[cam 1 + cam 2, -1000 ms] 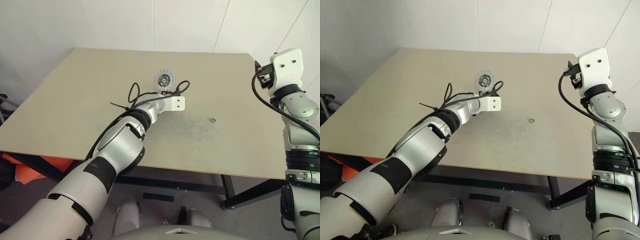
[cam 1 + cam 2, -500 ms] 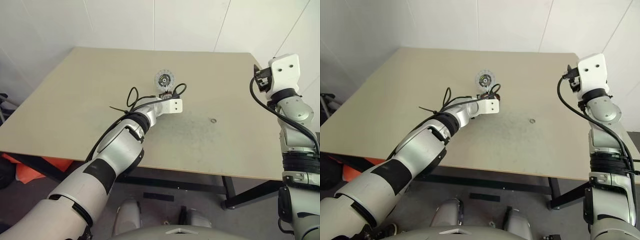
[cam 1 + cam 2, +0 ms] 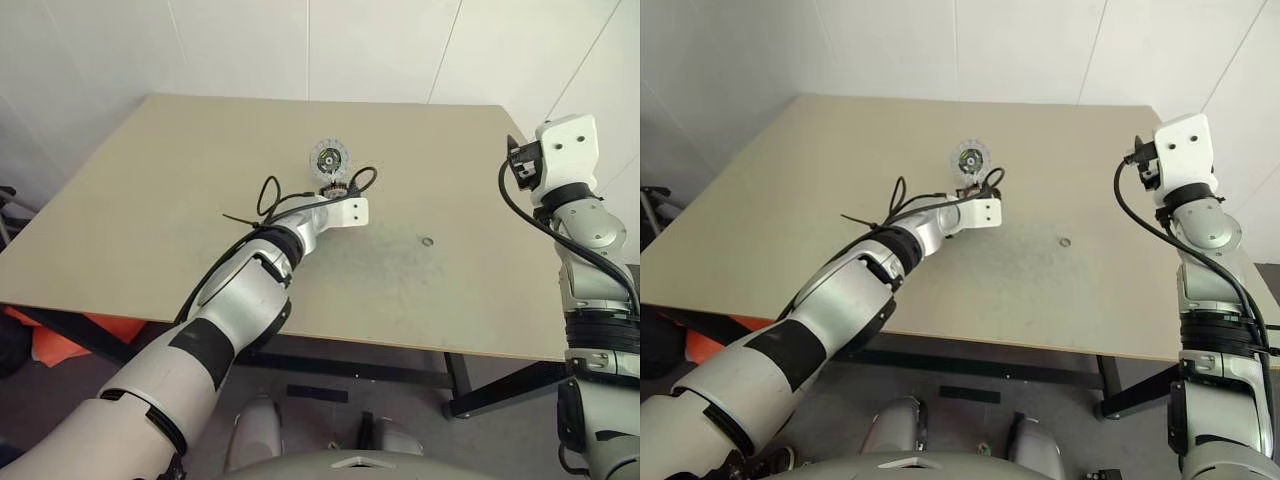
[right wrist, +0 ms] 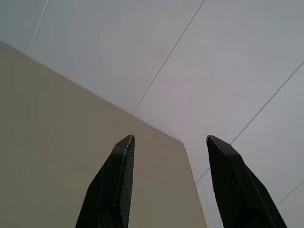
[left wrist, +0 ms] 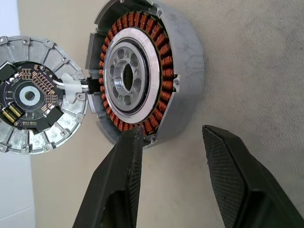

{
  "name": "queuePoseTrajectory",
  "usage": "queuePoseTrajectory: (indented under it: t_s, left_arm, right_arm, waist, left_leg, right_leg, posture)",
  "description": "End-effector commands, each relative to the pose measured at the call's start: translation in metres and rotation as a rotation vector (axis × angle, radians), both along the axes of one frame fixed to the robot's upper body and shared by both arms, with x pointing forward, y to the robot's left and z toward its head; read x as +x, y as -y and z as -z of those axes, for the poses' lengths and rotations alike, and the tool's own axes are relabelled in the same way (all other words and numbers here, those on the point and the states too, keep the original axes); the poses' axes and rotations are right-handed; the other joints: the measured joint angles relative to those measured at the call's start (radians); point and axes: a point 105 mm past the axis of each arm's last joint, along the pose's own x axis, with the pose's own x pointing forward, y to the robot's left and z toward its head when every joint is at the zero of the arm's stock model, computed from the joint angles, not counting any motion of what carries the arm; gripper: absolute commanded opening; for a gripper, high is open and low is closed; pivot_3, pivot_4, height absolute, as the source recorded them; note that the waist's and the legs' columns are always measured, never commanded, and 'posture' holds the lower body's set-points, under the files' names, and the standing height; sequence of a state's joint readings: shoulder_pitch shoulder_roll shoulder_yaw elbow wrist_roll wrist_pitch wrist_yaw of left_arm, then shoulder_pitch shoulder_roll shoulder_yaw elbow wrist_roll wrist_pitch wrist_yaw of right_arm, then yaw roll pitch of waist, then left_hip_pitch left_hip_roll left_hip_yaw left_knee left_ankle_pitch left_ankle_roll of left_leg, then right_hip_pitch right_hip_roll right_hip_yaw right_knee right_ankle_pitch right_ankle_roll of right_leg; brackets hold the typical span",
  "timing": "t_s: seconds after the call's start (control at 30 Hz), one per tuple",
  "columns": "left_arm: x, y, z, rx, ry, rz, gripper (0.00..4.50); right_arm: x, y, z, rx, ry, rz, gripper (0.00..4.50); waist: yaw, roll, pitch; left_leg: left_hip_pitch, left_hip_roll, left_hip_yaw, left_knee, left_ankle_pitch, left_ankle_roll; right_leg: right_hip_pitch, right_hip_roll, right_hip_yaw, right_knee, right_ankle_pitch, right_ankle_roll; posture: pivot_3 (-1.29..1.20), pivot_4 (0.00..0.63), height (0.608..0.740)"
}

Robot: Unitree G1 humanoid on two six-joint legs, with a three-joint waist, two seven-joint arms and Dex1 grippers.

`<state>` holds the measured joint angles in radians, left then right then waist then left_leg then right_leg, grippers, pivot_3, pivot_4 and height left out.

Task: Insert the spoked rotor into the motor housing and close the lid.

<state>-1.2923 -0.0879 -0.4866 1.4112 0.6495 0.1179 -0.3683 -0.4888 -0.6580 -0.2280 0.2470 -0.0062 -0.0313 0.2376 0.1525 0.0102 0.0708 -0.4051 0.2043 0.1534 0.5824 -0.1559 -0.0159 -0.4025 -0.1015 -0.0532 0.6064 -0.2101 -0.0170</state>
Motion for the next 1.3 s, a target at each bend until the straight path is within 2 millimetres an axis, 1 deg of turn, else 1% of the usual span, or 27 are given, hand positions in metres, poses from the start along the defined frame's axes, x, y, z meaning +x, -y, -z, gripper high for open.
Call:
queuePoseTrajectory:
  t_s: [0.03,0.3,0.4,0.53,0.57,0.93,1.07,1.3]
  left_arm:
    - [0.002,0.007,-0.012,-0.008,0.031,0.016,2.08]
    - [-0.001,0.004,-0.002,0.013,0.003,0.016,2.08]
    - [-0.002,0.002,0.001,0.016,-0.007,0.011,1.47]
    - [-0.003,0.001,0.003,0.025,-0.019,0.013,0.14]
    - [-0.003,0.001,0.003,0.026,-0.019,0.013,0.04]
    - [-0.002,0.001,0.004,0.026,-0.007,0.016,0.04]
    - [-0.003,0.008,0.001,0.019,0.006,0.041,0.04]
    - [-0.008,0.030,-0.011,0.007,0.031,0.130,0.04]
  right_arm:
    - [-0.011,0.002,-0.025,-0.010,0.090,0.011,2.66]
    - [-0.017,0.002,-0.026,-0.006,0.093,0.025,2.66]
    - [-0.018,0.004,-0.026,-0.003,0.095,0.031,2.66]
    - [-0.019,0.004,-0.026,-0.005,0.096,0.035,2.66]
    - [-0.019,0.004,-0.026,-0.004,0.095,0.036,2.66]
    - [-0.017,0.004,-0.024,-0.009,0.086,0.038,2.66]
    - [-0.016,0.004,-0.023,-0.017,0.079,0.039,2.66]
    - [-0.012,0.003,-0.022,-0.018,0.072,0.032,2.66]
  waist:
    - [0.000,0.000,0.000]
    - [0.000,0.000,0.000]
    - [0.000,0.000,0.000]
    - [0.000,0.002,-0.001]
    - [0.000,0.002,-0.001]
    - [-0.001,0.002,-0.001]
    - [-0.001,0.002,-0.001]
    - [0.001,0.002,-0.001]
  left_leg:
    - [0.000,0.000,0.000,0.000,0.000,0.000]
    - [0.000,0.000,0.000,0.000,0.000,0.000]
    - [0.000,0.000,0.000,-0.001,0.000,0.000]
    - [0.002,0.000,0.000,-0.001,0.000,-0.001]
    - [0.002,0.000,0.000,-0.001,-0.001,-0.001]
    - [0.001,-0.005,0.001,-0.002,0.000,0.000]
    - [0.001,-0.006,0.000,-0.002,0.000,0.001]
    - [0.000,-0.006,0.000,-0.002,0.000,0.002]
  right_leg:
    - [0.000,0.000,0.000,0.000,0.000,0.000]
    - [0.000,0.000,0.000,0.000,0.000,0.000]
    - [0.000,0.000,0.000,0.000,0.000,0.000]
    - [0.001,0.000,0.000,-0.001,0.000,0.000]
    - [0.001,-0.001,0.000,-0.001,0.000,0.000]
    - [0.002,-0.006,0.000,0.000,0.001,0.002]
    - [0.002,-0.007,0.000,0.000,0.001,0.002]
    - [0.001,-0.008,-0.001,-0.001,0.001,0.003]
  posture:
    - [0.00,0.000,0.740]
    - [0.00,0.000,0.740]
    - [0.00,0.000,0.740]
    - [0.00,0.000,0.740]
    - [0.00,0.000,0.740]
    - [0.00,0.000,0.740]
    - [0.00,0.000,0.740]
    - [0.00,0.000,0.740]
